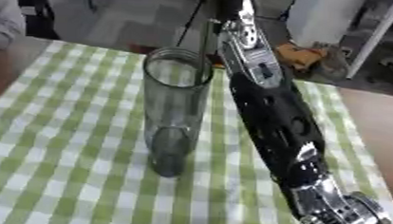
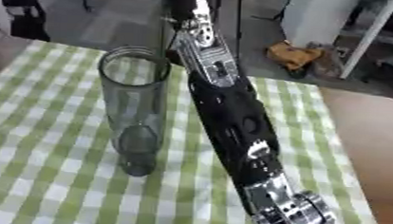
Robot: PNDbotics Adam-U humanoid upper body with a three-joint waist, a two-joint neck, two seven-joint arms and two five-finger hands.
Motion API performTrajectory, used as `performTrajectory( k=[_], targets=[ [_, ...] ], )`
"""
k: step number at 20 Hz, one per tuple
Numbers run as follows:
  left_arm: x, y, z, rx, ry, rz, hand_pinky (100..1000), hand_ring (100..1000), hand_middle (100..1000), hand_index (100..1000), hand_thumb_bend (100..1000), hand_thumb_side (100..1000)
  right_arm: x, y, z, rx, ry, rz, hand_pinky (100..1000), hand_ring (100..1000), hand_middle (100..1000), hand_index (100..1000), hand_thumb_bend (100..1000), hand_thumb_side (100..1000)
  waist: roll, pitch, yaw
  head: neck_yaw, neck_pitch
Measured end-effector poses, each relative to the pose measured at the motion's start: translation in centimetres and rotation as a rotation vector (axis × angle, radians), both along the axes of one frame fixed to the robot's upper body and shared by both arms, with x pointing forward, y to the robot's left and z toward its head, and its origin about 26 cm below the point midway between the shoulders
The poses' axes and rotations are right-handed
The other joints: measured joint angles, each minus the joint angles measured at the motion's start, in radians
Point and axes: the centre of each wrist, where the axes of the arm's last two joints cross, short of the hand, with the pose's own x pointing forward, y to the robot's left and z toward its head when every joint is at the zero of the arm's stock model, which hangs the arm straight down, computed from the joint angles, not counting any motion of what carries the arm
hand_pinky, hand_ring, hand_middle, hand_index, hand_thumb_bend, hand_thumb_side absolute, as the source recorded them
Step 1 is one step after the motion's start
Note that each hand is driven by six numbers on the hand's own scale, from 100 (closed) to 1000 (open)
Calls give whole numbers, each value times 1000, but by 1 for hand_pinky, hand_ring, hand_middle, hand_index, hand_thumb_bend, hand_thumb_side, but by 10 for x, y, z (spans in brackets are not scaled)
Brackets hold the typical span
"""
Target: Arrange flowers into the vase.
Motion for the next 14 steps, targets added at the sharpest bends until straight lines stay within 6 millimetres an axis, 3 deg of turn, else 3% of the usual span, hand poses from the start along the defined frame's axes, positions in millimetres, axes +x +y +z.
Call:
performTrajectory(
  k=[14],
  targets=[
    [0,0,0,-1,1,1,535,823,933,956,100,866,3,-12,-4,-90,-28,-75,359,379,324,267,531,979,0,0,-2,7,-2]
  ],
)
